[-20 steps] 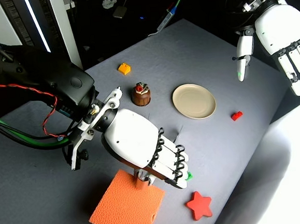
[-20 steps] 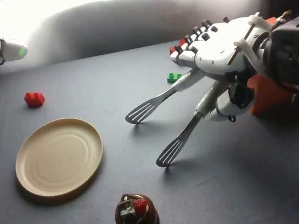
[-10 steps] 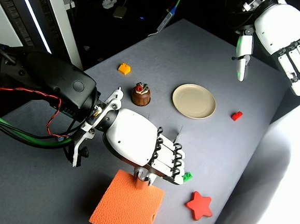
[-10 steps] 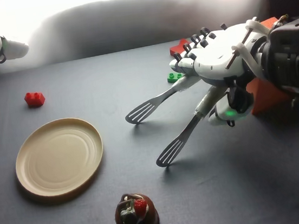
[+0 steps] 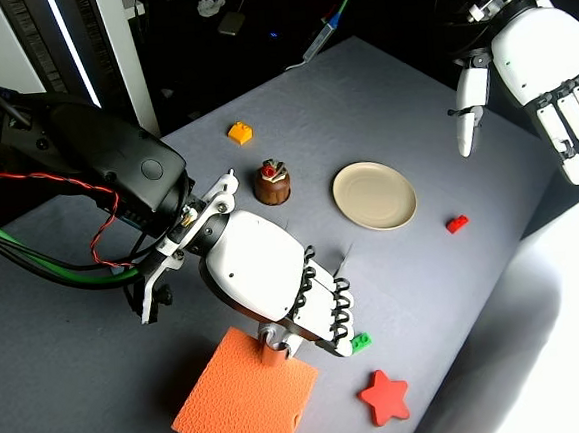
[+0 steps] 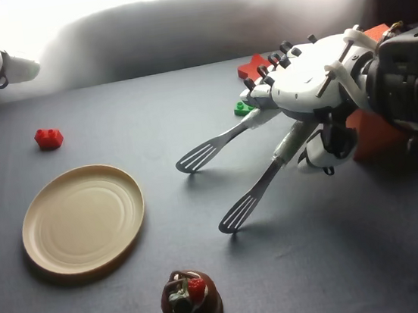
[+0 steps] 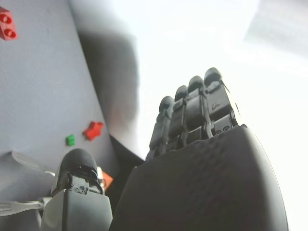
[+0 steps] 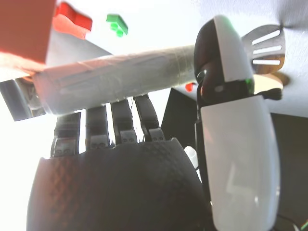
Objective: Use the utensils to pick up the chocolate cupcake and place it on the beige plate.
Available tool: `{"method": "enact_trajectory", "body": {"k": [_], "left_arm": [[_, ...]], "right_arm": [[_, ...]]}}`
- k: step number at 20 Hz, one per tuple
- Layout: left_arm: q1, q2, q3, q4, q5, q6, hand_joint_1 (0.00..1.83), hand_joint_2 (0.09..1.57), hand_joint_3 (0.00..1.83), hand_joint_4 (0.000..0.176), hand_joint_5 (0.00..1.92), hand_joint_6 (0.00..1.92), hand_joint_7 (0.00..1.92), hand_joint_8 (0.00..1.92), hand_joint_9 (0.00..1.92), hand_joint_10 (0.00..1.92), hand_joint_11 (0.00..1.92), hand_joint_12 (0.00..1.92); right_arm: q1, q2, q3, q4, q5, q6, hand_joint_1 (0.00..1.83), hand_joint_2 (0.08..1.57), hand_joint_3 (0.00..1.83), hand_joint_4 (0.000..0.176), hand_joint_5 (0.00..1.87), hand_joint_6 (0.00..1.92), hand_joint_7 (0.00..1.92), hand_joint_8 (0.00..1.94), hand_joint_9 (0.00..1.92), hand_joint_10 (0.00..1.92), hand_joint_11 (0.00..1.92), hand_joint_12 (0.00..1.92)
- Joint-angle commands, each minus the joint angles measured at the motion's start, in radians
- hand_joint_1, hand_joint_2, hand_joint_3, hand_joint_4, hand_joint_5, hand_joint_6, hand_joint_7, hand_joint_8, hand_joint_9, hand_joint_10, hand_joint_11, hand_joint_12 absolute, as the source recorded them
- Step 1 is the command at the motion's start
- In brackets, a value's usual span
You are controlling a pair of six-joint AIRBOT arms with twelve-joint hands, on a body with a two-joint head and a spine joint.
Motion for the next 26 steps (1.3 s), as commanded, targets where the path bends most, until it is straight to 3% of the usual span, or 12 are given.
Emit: {"method": "enact_trajectory", "body": {"k": [1, 4, 7, 11, 12, 16, 21, 26], "left_arm": [[-0.012, 0.012, 0.000, 0.015, 0.004, 0.004, 0.06, 1.12, 0.00, 0.000, 0.02, 0.00, 0.01, 0.00, 0.00, 0.00, 0.00, 0.00], [-0.011, 0.011, 0.000, 0.017, 0.004, 0.004, 0.01, 1.13, 0.00, 0.000, 0.00, 0.00, 0.00, 0.00, 0.00, 0.00, 0.00, 0.00], [-0.011, 0.011, -0.004, 0.017, 0.004, 0.004, 0.03, 1.13, 0.00, 0.000, 0.00, 0.00, 0.00, 0.00, 0.00, 0.00, 0.00, 0.00], [-0.012, 0.010, -0.004, 0.017, 0.004, 0.004, 0.03, 1.13, 0.00, 0.000, 0.01, 0.00, 0.00, 0.00, 0.00, 0.00, 0.00, 0.00], [-0.012, 0.010, -0.005, 0.017, 0.004, 0.004, 0.05, 1.13, 0.00, 0.000, 0.02, 0.01, 0.00, 0.00, 0.00, 0.00, 0.00, 0.00], [-0.012, 0.011, -0.004, 0.017, 0.004, 0.004, 0.06, 1.12, 0.00, 0.000, 0.04, 0.01, 0.03, 0.01, 0.01, 0.00, 0.02, 0.01], [-0.012, 0.011, -0.005, 0.017, 0.004, 0.004, 0.10, 1.12, 0.00, 0.000, 0.04, 0.00, 0.02, 0.00, 0.00, 0.00, 0.00, 0.00], [-0.012, 0.012, -0.009, 0.017, 0.004, 0.004, 0.09, 1.12, 0.00, 0.000, 0.04, 0.01, 0.02, 0.01, 0.01, 0.00, 0.01, 0.00]], "right_arm": [[0.007, 0.001, 0.003, -0.019, -0.006, -0.005, 0.90, 1.06, 0.00, 0.000, 0.14, 0.01, 0.16, 0.01, 0.12, 0.01, 0.00, 0.24], [0.009, 0.000, 0.012, -0.019, -0.019, -0.005, 0.90, 1.06, 0.00, 0.000, 0.16, 0.00, 0.17, 0.00, 0.12, 0.00, 0.00, 0.25], [0.014, -0.004, 0.015, -0.019, -0.027, -0.005, 0.90, 1.06, 0.00, 0.000, 0.25, 0.01, 0.26, 0.01, 0.18, 0.01, 0.00, 0.45], [0.006, -0.015, 0.027, -0.019, -0.028, -0.005, 0.87, 1.05, 0.00, 0.000, 0.26, 0.01, 0.28, 0.01, 0.22, 0.01, 0.00, 0.54], [0.004, -0.017, 0.029, -0.019, -0.028, -0.005, 0.90, 1.05, 0.00, 0.000, 0.30, 0.01, 0.34, 0.01, 0.28, 0.02, 0.00, 0.65], [0.006, -0.018, 0.032, -0.019, -0.027, -0.005, 0.94, 1.04, 0.00, 0.000, 0.31, 0.00, 0.37, 0.01, 0.30, 0.01, 0.00, 0.63], [0.016, -0.014, 0.034, -0.019, -0.027, -0.005, 0.91, 1.04, 0.00, 0.000, 0.40, 0.01, 0.46, 0.01, 0.38, 0.01, 0.00, 0.88], [0.024, -0.008, 0.034, -0.020, -0.037, -0.005, 0.88, 1.07, 0.01, 0.000, 0.45, 0.01, 0.50, 0.01, 0.42, 0.01, 0.00, 0.94]]}}
